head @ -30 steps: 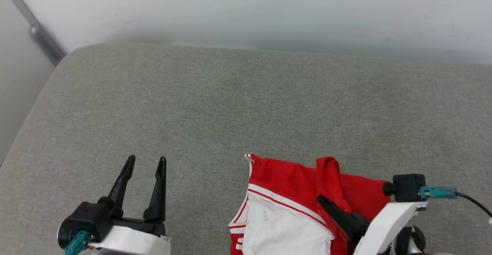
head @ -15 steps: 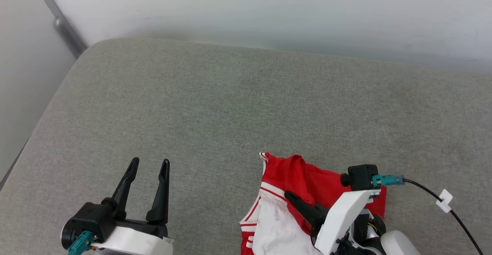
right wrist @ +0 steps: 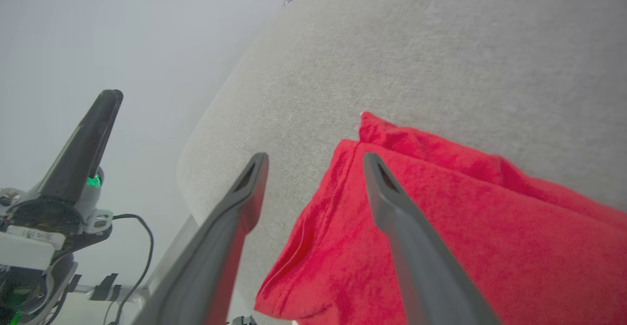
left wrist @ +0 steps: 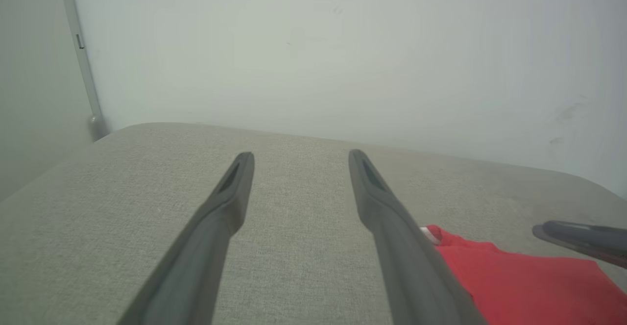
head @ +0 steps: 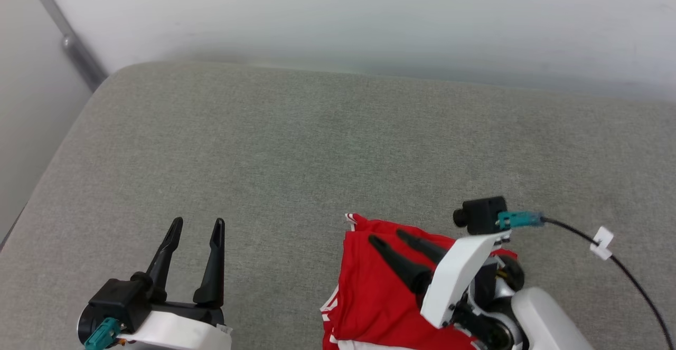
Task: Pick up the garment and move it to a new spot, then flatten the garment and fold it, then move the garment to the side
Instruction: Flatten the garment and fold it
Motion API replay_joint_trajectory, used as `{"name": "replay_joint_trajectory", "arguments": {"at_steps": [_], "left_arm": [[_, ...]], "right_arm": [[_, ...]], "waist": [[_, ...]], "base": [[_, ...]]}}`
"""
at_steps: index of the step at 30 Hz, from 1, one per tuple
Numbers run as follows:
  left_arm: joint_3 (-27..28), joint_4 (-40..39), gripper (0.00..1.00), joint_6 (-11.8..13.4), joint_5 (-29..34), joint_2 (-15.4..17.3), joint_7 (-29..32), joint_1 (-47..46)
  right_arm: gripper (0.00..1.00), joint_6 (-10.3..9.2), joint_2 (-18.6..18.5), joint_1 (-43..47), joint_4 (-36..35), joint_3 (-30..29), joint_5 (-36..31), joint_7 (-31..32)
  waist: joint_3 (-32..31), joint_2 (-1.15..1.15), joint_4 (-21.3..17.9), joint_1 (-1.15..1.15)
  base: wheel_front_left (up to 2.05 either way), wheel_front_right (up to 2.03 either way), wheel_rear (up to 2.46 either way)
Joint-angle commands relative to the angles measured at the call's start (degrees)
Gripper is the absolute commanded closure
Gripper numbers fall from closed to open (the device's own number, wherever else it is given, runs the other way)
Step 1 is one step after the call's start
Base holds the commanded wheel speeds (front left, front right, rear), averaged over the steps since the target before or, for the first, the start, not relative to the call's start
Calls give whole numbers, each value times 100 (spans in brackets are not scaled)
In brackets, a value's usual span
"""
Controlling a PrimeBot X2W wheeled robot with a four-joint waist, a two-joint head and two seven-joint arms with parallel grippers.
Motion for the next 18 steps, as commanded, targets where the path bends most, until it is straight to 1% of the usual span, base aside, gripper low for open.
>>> {"name": "replay_joint_trajectory", "arguments": {"at_steps": [1, 5, 7, 9, 10, 13, 16, 18], "left_arm": [[-5, -17, 0, 4, -3, 20, -14, 59], [15, -54, 0, 4, -17, 40, -14, 22], [25, -77, 0, 4, -13, 43, -14, -21], [32, -96, 0, 4, -2, 29, -14, -68], [32, -96, 0, 4, -2, 29, -14, -68], [70, -128, 0, 4, 27, -1, -14, -120], [102, -172, 0, 4, 51, -42, -14, -151], [86, -194, 0, 4, 84, -56, -14, -165]], "right_arm": [[0, 0, -3, -156, -65, -146, -291, -32], [0, 0, -22, -436, -359, -494, -1625, 8], [0, -1, -241, -516, -567, -624, -2199, -71], [0, -2, -513, -546, -757, -708, -2619, -201], [0, -2, -513, -546, -757, -708, -2619, -201], [0, -1, -883, -494, -1021, -962, -2980, -537], [0, -2, -1231, -295, -1222, -1275, -3207, -952], [0, -2, -1283, -100, -1329, -1576, -3180, -1211]], "waist": [[-21, 0, -90, 0], [-15, 0, -294, 0], [7, 0, -397, 0], [24, 0, -491, 0], [24, 0, -491, 0], [51, 0, -617, 0], [88, 0, -721, 0], [104, 0, -761, 0]], "base": [[0, 0, 0], [0, 0, 0], [0, 0, 0], [0, 0, 0], [0, 0, 0], [0, 0, 0], [0, 0, 0], [0, 0, 0]]}}
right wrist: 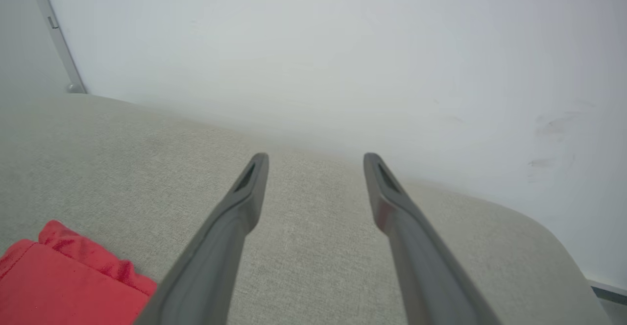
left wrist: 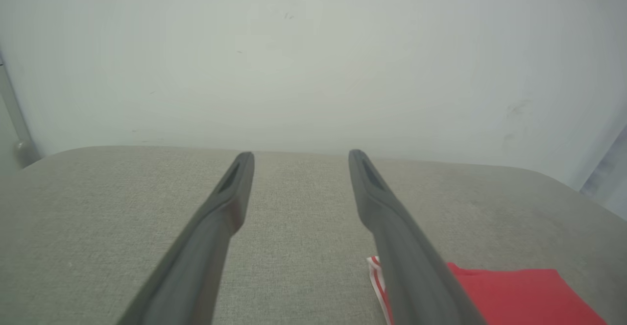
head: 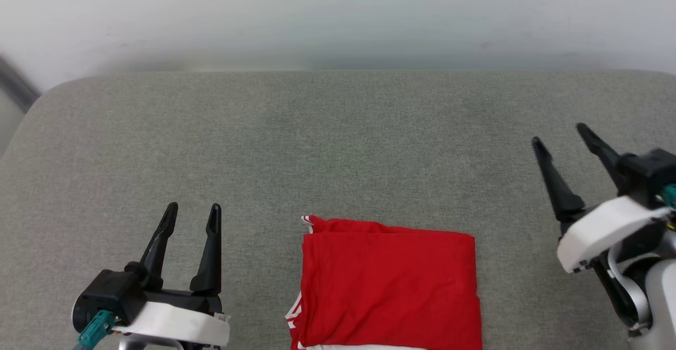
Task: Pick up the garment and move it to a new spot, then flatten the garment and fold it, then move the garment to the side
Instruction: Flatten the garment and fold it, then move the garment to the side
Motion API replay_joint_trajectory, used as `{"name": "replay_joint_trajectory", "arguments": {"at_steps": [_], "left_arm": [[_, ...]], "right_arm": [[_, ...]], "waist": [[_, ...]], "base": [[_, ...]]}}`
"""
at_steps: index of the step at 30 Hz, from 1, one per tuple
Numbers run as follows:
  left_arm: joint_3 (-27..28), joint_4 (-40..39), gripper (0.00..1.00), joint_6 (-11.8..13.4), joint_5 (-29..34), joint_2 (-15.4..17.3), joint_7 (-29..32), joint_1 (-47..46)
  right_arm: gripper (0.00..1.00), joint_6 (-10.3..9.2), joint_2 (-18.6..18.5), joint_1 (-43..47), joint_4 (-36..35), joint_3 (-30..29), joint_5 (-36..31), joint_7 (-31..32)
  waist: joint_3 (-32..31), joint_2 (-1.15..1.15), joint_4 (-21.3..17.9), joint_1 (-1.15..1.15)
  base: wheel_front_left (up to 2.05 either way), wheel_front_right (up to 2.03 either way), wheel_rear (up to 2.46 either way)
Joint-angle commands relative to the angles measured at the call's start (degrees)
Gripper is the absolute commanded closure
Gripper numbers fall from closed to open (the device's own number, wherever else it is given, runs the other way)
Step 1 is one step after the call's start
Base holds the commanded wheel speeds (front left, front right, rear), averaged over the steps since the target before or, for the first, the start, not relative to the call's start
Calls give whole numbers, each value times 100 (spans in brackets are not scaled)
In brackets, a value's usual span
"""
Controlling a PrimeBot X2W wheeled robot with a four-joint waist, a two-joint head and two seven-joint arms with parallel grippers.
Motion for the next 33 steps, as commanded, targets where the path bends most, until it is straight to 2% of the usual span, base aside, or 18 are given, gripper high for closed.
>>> {"name": "replay_joint_trajectory", "arguments": {"at_steps": [1, 6, 11, 15, 23, 33], "left_arm": [[16, -17, 0, 4, 32, -23, -14, -45], [5, -111, 0, 4, 86, -57, -14, -80], [1, -155, 0, 4, 177, -14, -14, 5], [50, -187, 0, 4, 242, -42, -14, 81], [45, -235, 0, 4, 333, -123, -14, 176], [-37, -146, 0, 4, 396, -135, -14, 189]], "right_arm": [[0, -4, 33, 96, -46, -42, 25, -70], [0, -3, 15, 754, -409, -512, -101, -846], [0, -4, 350, 1312, -660, -836, -210, -1485], [0, -4, 697, 1645, -849, -927, -413, -1764], [0, -4, 1112, 1983, -858, -861, -600, -2085], [0, -3, 1244, 1928, -726, -931, -614, -2096]], "waist": [[12, 0, -19, 0], [58, 0, -62, 0], [66, 0, -90, 0], [63, 0, -78, 0], [58, 0, -34, 0], [46, 0, 2, 0]], "base": [[0, 0, 0], [0, 0, 0], [0, 0, 0], [0, 0, 0], [0, 0, 0], [0, 0, 0]]}}
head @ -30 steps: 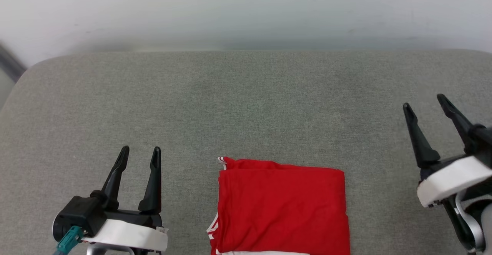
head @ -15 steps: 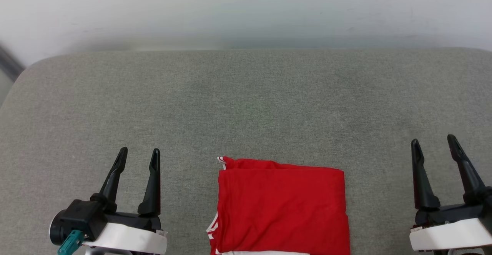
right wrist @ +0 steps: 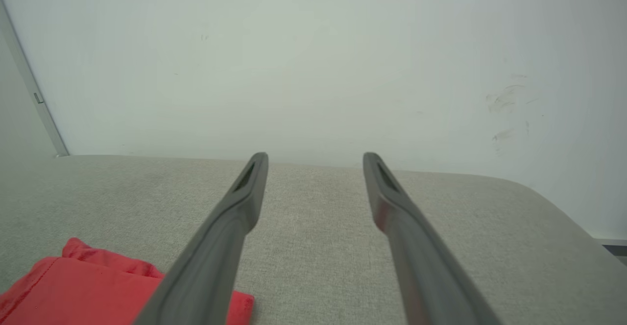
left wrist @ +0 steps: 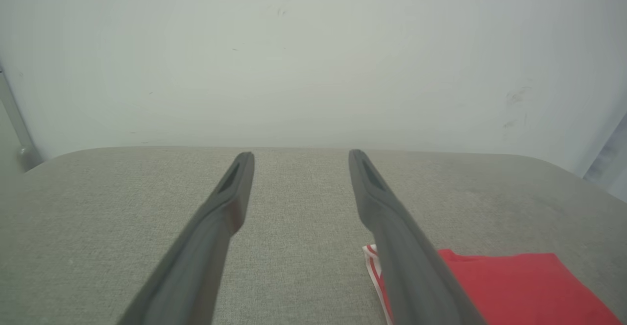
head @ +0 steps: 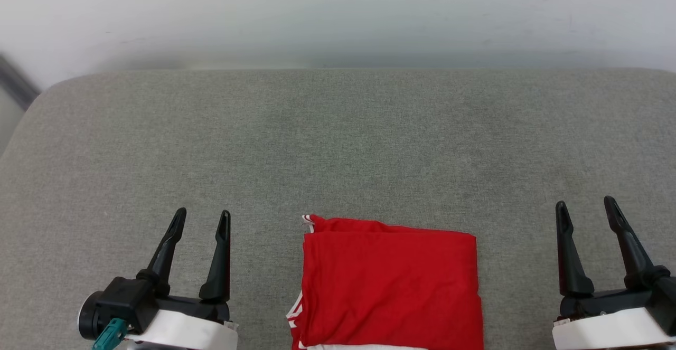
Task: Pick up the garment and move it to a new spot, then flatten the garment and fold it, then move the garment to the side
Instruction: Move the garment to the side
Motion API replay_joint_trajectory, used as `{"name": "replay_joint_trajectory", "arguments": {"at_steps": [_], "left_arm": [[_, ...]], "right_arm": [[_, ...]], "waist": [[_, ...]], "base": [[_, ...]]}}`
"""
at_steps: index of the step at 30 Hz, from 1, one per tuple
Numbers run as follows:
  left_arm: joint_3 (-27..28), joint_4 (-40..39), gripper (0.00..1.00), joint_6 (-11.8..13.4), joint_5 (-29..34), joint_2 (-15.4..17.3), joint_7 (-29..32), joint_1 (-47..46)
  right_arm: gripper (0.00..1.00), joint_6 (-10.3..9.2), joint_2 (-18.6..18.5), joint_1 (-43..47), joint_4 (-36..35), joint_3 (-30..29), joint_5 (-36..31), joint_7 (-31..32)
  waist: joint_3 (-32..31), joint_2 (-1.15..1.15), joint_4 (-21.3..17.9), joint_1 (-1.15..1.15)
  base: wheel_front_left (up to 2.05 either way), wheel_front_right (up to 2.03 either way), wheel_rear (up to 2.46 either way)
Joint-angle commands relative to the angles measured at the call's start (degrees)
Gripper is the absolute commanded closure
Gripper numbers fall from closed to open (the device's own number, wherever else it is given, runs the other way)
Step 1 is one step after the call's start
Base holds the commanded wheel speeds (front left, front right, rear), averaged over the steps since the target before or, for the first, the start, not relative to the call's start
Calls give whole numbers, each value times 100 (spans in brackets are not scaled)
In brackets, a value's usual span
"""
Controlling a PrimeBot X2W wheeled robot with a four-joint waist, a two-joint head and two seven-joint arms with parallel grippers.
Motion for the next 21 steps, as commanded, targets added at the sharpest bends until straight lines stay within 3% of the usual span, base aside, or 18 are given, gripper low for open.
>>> {"name": "replay_joint_trajectory", "arguments": {"at_steps": [1, 7, 10, 14, 17, 21], "left_arm": [[14, 4, 0, 4, 17, -2, -14, 35], [35, -29, 0, 4, 1, -25, -14, -14], [24, -39, 0, 4, -11, -49, -14, -50], [-15, -38, 0, 4, -20, -81, -14, -128], [-45, 5, 0, 4, -38, -94, -14, -180], [-168, 165, 0, 4, -81, -78, -14, -245]], "right_arm": [[0, -3, 29, -26, 10, -9, -18, 5], [0, -2, -82, -39, -168, 7, -12, 346], [0, -2, -221, -115, -293, 90, 76, 890], [0, -4, -524, -142, -458, 399, 391, 2141], [0, -2, -899, -114, -585, 749, 719, 3347], [0, -2, -1137, -146, -736, 923, 1228, 4878]], "waist": [[-4, 0, 4, 0], [65, 0, 45, 0], [143, 0, 68, 0], [271, 0, 130, 0], [370, 0, 190, 0], [478, 0, 297, 0]], "base": [[0, 0, 0], [0, 0, 0], [0, 0, 0], [0, 0, 0], [0, 0, 0], [0, 0, 0]]}}
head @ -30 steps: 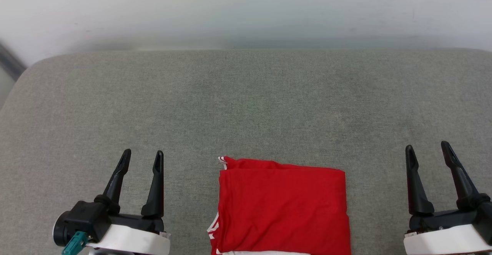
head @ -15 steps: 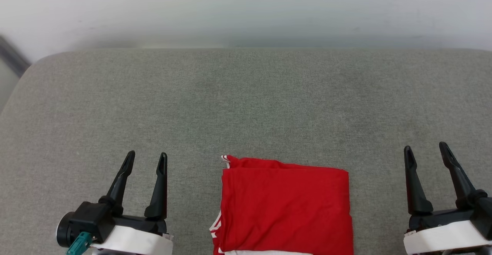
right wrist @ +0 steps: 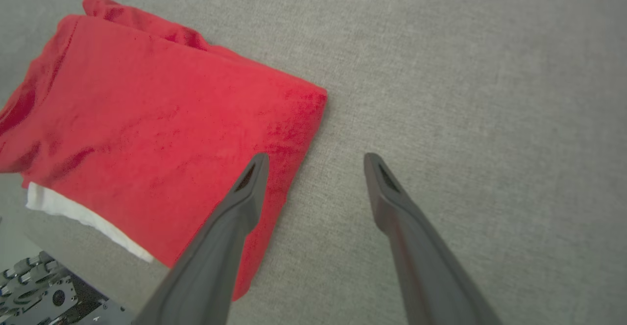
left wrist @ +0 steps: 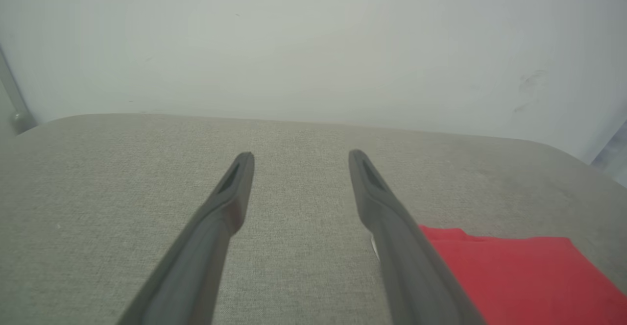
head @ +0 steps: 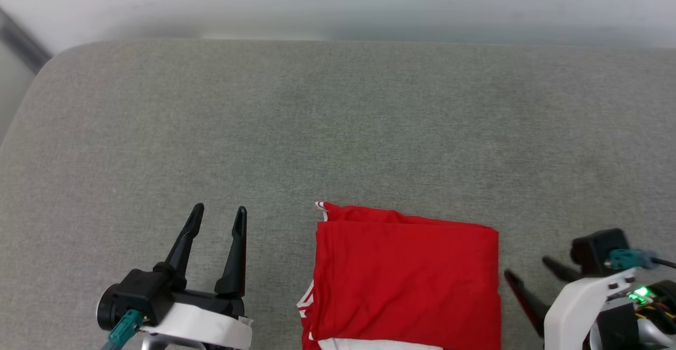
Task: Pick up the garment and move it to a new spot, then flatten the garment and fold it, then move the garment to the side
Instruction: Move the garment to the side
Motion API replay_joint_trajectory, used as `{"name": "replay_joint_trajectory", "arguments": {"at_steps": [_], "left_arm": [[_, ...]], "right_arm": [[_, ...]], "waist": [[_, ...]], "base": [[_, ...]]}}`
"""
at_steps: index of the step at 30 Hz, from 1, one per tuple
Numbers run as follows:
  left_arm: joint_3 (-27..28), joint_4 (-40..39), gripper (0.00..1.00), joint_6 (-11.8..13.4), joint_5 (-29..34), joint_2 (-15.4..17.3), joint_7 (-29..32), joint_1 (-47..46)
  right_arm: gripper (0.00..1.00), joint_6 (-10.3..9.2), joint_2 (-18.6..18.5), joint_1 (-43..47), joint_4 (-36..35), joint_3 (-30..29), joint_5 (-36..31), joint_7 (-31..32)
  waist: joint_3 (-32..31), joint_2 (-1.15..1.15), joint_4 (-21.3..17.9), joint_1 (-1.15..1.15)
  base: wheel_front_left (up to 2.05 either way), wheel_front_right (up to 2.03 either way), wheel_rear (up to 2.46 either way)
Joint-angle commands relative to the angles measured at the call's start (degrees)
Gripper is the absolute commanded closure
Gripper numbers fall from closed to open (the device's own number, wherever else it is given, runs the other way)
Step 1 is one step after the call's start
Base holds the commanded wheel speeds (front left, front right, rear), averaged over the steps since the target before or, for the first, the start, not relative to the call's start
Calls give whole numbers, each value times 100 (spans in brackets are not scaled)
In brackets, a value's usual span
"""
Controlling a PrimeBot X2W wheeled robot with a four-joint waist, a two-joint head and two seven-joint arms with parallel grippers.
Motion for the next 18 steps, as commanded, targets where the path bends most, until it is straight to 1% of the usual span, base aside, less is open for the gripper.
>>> {"name": "replay_joint_trajectory", "arguments": {"at_steps": [1, 3, 5, 8, 13, 14, 18], "left_arm": [[-52, 40, 0, 4, -14, 22, -14, -111], [-104, 71, 0, 4, -23, 20, -14, -159], [-154, 98, 0, 4, -21, 17, -14, -187], [-201, 118, 0, 4, -8, 26, -14, -275], [-251, 101, 0, 4, -15, 6, -14, -360], [-251, 101, 0, 4, -15, 6, -14, -360], [-309, 105, 0, 4, -33, -9, -14, -379]], "right_arm": [[0, -2, -118, -41, -87, 97, 188, 687], [0, -2, -139, -81, -129, 150, 344, 1308], [0, -2, -122, -171, -148, 187, 441, 1741], [0, -2, -11, -267, -15, 168, 393, 2129], [0, -2, 377, -444, 356, 76, 301, 2382], [0, -2, 377, -444, 356, 76, 301, 2382], [0, -2, 457, -481, 777, 210, 171, 2388]], "waist": [[83, 0, 96, 0], [148, 0, 162, 0], [197, 0, 241, 0], [271, 0, 371, 0], [387, 0, 587, 0], [387, 0, 587, 0], [476, 0, 736, 0]], "base": [[0, 0, 0], [0, 0, 0], [0, 0, 0], [0, 0, 0], [0, 0, 0], [0, 0, 0], [0, 0, 0]]}}
